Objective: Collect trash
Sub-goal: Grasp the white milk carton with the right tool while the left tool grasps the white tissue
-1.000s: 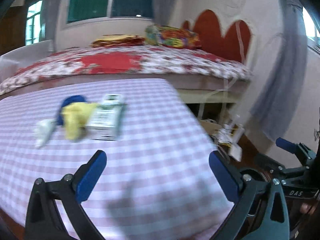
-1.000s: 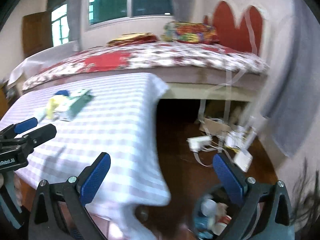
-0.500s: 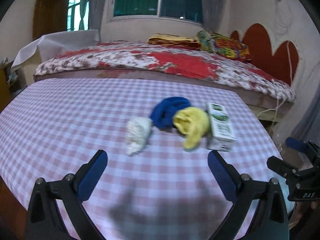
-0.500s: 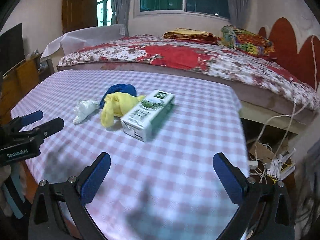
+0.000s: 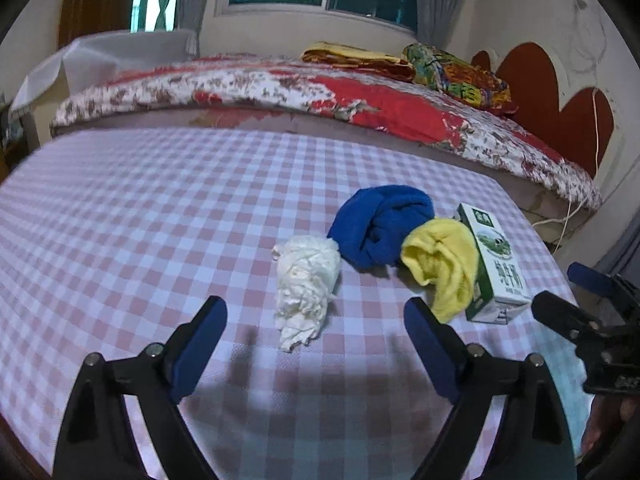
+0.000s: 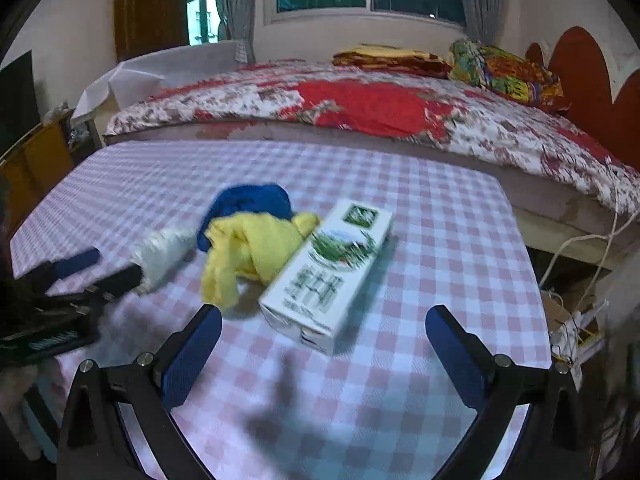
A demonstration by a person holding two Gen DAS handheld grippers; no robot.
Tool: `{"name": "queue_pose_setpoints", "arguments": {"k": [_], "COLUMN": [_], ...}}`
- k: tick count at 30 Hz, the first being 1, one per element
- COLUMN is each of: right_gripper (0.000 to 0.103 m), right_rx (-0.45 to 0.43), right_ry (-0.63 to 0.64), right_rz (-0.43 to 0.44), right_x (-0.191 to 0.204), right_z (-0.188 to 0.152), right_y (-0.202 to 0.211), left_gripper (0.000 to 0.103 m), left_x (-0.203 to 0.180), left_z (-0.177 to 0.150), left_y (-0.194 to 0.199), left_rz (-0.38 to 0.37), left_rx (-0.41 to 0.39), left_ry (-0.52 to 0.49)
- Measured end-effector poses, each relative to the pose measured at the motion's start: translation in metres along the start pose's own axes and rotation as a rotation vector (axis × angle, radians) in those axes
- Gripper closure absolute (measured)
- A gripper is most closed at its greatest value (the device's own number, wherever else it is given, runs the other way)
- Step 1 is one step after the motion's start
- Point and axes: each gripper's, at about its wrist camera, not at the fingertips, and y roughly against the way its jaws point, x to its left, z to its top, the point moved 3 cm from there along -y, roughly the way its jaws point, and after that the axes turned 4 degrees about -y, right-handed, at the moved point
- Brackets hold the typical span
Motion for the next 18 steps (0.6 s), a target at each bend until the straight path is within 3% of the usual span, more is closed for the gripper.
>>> {"name": "queue_pose_setpoints", "arguments": {"k": [2, 5, 14, 16, 18], "right_gripper": [0.001, 0.013, 0.016, 0.029, 0.03], "right_rx": [0.003, 0.019, 0.103, 0.119, 0.124], "right_ry": [0.021, 0.038, 0.003, -0.009, -0.017], "right_rz": [0.009, 0.029, -0.03, -0.032, -0.033], "right_x": [0.007, 0.015, 0.005, -0.001, -0.006], "right_z": [0.004, 0.012, 0.009, 0.008, 0.008], "right_y": [-0.004, -0.017, -0.05, -0.054, -0.055], "left_gripper": [0.015, 0.017, 0.02, 0.02, 0.02], "left_x": [0.003, 0.005, 0.0, -0.003, -0.007], "left_z": [0.001, 0.003, 0.013, 0.014, 0.013], "left_y": [-0.005, -0.011, -0.025, -0.029, -0.035], "left_rz": [0.001, -0.005, 0.0, -0.003, -0.02], "left_rx": [0.006, 0.009, 0.026, 0.037, 0.057], "left_ry": [0.005, 0.017, -0.009, -0.021, -0.023]}}
